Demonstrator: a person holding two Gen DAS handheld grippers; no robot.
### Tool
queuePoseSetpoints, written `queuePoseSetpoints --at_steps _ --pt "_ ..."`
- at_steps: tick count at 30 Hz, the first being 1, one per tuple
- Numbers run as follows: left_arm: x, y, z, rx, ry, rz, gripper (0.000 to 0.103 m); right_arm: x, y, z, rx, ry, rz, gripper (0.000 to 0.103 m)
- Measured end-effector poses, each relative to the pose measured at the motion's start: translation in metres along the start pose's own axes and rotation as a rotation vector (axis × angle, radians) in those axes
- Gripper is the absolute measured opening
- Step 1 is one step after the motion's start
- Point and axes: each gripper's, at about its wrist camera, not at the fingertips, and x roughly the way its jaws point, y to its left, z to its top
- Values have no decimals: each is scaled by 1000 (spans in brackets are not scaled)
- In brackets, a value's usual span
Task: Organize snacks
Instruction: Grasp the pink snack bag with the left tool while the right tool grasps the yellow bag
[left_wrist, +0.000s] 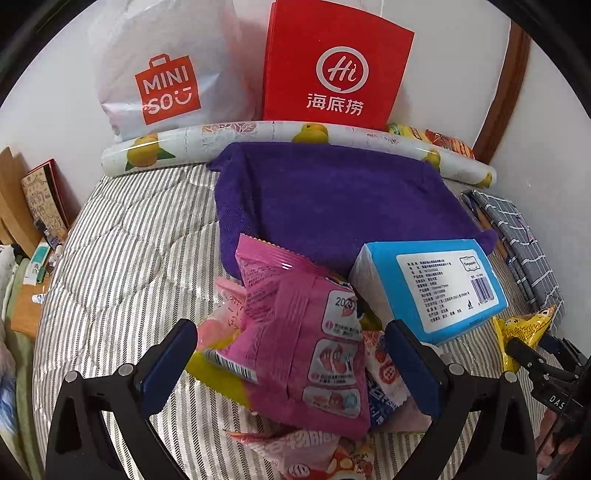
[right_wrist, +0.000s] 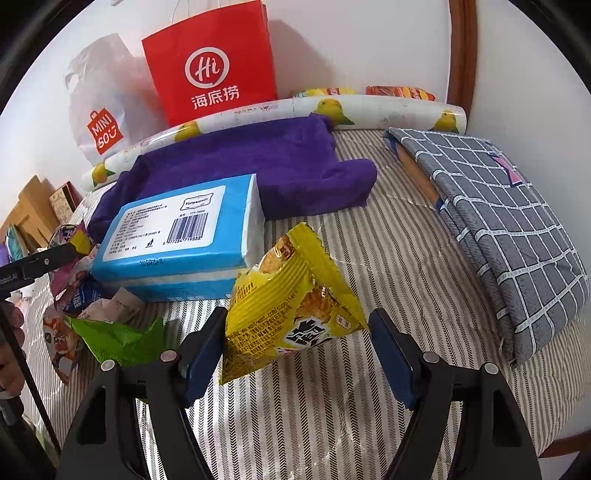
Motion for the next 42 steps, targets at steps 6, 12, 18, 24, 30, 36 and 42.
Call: queuePoseSetpoints --at_steps 6,12,18,24,30,36,42 --pt "2 -1 2 -3 0 -26 89 -4 2 1 -5 -1 10 76" --pt "-5 2 0 -25 -7 -74 72 -10 1 1 -3 -6 25 76" --pt "-14 6 -1 -43 -9 -108 51 -20 3 2 1 -15 28 76" --pt "-25 17 -6 -79 -18 -136 47 -30 12 2 -18 -32 33 76" --pt "-44 22 -11 -87 -41 -139 47 -36 23 2 -35 -39 46 76" --pt "-66 16 -14 -83 -62 -147 47 -52 33 3 -58 -56 67 76" --pt "-84 2 -11 -80 -79 -178 47 -75 40 13 -72 -86 87 76"
